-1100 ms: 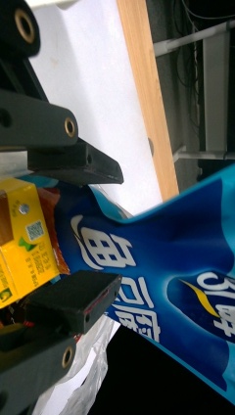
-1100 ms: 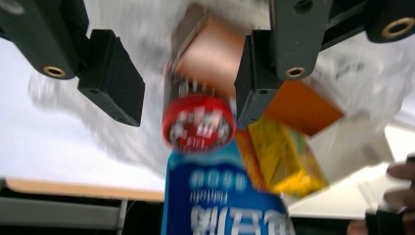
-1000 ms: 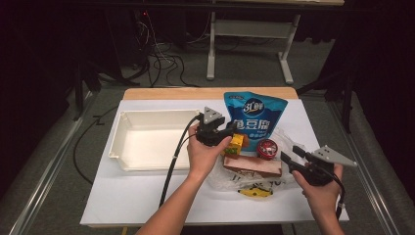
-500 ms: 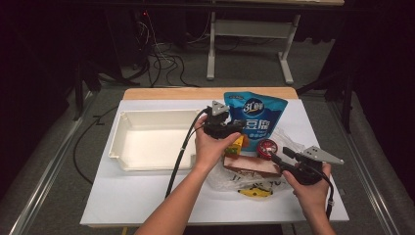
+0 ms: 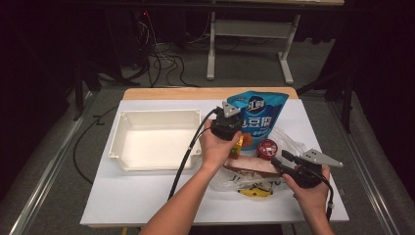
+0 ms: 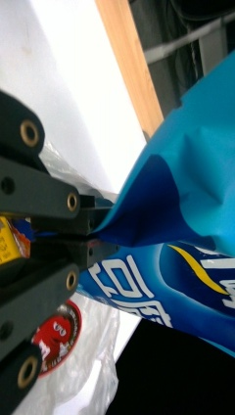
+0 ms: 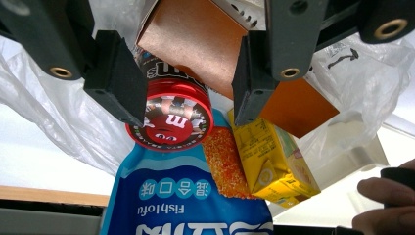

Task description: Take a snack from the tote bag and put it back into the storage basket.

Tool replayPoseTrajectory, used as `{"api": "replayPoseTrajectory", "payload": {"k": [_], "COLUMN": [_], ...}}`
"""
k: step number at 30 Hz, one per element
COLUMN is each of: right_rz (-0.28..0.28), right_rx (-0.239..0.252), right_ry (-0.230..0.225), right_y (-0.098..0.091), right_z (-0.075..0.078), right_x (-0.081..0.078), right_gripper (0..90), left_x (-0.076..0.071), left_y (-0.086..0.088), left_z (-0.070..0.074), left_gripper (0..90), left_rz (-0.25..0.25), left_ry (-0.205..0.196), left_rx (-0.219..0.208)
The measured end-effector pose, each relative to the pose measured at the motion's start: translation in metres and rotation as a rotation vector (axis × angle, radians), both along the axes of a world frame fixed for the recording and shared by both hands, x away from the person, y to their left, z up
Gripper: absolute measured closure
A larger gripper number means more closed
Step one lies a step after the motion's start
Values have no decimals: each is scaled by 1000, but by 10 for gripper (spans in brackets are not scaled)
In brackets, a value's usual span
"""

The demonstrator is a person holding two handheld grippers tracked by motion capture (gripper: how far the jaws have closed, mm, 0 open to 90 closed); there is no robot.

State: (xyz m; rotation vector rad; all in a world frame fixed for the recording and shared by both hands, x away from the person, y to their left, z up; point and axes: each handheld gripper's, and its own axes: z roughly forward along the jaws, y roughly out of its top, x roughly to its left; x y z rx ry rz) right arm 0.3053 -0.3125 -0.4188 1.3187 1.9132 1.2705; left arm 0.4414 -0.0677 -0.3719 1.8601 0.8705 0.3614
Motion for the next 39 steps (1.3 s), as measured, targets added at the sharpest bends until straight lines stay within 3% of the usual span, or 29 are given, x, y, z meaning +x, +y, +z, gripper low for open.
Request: {"api": "replayPoseTrajectory", "payload": {"k": [6,11,18,24,31,39], "right_rz": [3,-4,-8,-11,-13,-11], "right_rx": [-9,-9,-15,-16,-18,-26], "right_ry": [3,9,7,12,12,15], "right_y": [-1,0,1,2,2,2], "right_z": [-3,-5,-6,-7,-7,-9], "right_x": [0,1,1,1,1,2], "right_gripper": [479,475,474,474,475,474], "left_x": [-1,-3,-7,-9,-13,-13], "left_y": [2,6,18,30,43,67], "left_z": [4,12,42,62,79,87], "left_gripper": [900,900,900,900,900,900], "left_rz": [-5,-6,-24,-24,-23,-8], "left_ry": [-20,-45,-94,-112,-138,-157], "left_rx": [-9,-52,-125,-183,-212,-205]}}
